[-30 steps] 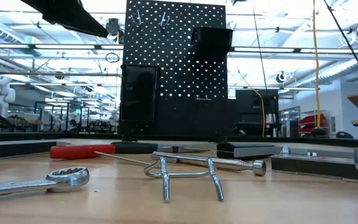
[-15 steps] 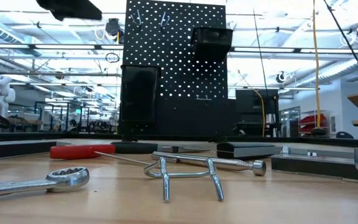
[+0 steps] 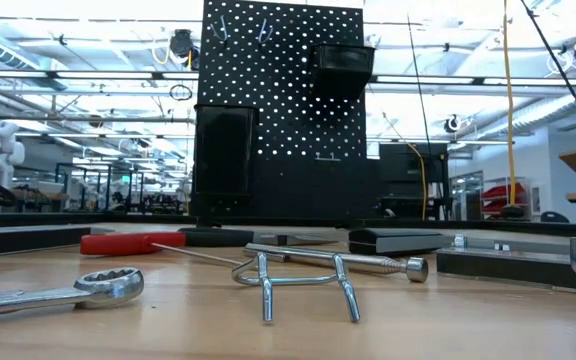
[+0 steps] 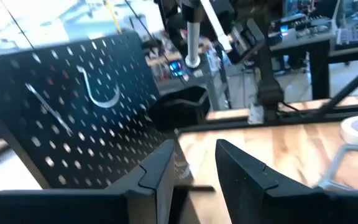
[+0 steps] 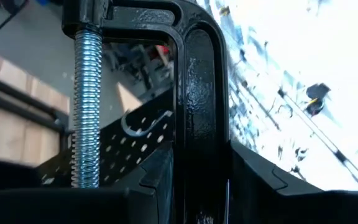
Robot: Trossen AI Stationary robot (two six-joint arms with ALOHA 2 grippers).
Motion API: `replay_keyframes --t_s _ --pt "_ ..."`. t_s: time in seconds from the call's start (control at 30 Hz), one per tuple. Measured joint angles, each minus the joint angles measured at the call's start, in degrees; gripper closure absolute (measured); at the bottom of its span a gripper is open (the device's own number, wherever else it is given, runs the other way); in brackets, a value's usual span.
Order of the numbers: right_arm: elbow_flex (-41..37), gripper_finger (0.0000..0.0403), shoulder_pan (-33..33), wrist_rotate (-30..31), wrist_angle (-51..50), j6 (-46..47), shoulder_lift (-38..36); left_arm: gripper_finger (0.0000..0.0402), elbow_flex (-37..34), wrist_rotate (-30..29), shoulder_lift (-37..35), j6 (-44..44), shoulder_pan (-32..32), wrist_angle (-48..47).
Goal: Hang tools onto peg board
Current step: Hang the clamp on the pegboard
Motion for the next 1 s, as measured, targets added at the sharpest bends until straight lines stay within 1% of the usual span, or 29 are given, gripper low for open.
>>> replay_keyframes --t_s 0.07,0.17,0.2,0.3,0.47,0.6,0.8,1.0 --pt "0.1 0.0288 -0.7 -1.5 3.4 -2.3 1.3 0.0281 0.0 0.1 0.1 2.7 0.8 1.9" --pt "2.0 0.0288 -1.8 -2.9 4.5 -7.2 5.8 0.0281 0.0 0.1 0.3 4.6 2.1 3.3" --pt "3.5 0.0288 -2.0 -2.1 4.4 -9.0 8.0 0.0281 0.0 0.1 0.4 5.1 2.6 3.4" --pt "8.7 0.0288 -2.3 4.5 3.8 -13.5 13.7 0.0281 0.0 0.1 0.4 5.1 3.1 3.0" --pt "18.3 0.0288 -2.3 11.1 0.2 -11.6 18.0 0.0281 0.0 0.1 0.5 4.3 3.1 -1.6" --pt "20.5 0.0288 -2.3 15.4 -3.6 -10.9 20.6 0.0281 0.0 0.1 0.4 2.9 3.1 -2.8" --pt "20.8 0.0288 -2.4 15.2 -4.1 -8.9 20.1 0.0281 0.0 0.1 0.4 3.4 3.1 -0.7" --pt "20.5 0.0288 -2.2 12.9 -9.6 -5.0 19.9 0.0281 0.0 0.7 0.5 4.4 3.1 1.6"
